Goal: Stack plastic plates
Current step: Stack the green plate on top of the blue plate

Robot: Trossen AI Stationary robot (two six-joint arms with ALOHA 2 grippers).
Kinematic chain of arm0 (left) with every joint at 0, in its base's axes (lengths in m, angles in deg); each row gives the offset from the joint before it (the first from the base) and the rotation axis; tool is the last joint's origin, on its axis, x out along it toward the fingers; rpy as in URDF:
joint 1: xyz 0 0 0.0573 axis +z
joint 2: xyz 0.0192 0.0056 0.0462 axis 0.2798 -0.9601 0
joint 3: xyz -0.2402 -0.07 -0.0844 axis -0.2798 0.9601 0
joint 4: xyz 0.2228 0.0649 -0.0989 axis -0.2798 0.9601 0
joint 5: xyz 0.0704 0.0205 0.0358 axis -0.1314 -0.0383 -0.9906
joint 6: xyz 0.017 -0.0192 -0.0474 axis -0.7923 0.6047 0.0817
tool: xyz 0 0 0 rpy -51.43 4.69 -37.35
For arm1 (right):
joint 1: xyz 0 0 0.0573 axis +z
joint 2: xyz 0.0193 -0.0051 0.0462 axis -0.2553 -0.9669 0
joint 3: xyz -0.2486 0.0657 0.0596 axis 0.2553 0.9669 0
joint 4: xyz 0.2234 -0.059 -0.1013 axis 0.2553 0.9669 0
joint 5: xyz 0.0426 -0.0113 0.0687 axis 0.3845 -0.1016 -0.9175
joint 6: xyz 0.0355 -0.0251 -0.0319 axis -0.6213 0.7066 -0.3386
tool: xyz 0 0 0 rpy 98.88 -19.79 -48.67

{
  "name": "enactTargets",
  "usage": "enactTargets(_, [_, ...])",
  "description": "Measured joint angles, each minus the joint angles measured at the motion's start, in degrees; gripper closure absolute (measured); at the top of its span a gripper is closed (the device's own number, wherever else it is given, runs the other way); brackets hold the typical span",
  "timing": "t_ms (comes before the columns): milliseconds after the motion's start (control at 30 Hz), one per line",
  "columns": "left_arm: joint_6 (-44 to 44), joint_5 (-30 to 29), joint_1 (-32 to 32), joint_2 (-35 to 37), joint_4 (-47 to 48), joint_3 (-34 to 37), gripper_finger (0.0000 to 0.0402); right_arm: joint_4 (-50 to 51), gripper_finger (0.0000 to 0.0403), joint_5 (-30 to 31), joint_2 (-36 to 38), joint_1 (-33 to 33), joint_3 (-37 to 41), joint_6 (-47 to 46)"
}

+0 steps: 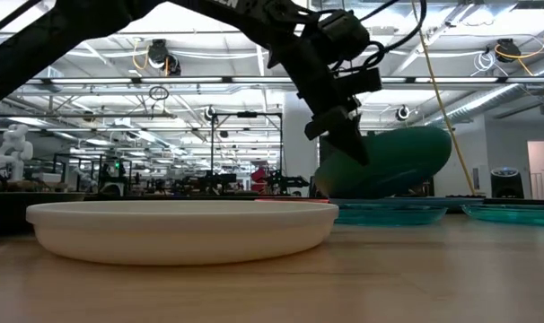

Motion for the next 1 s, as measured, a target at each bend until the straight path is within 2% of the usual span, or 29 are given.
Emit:
enactTargets(200, [0.38,-0.1,0.25,-0.46,-0.54,0.0,0.0388,0.18,0.0401,0.02,0.0,0.0,0.0,0.02])
enactTargets(467, [0.42,-0.1,0.1,-0.44,-0.76,0.0,0.0362,0.2,0.0401,0.04,0.0,0.0,0.0,0.02])
enactTargets(1000, [0.79,-0.1,0.14,-0.38,-4.47,0.0,0.0356,0.33,0.0401,0.04,0.0,0.0,0.0,0.02])
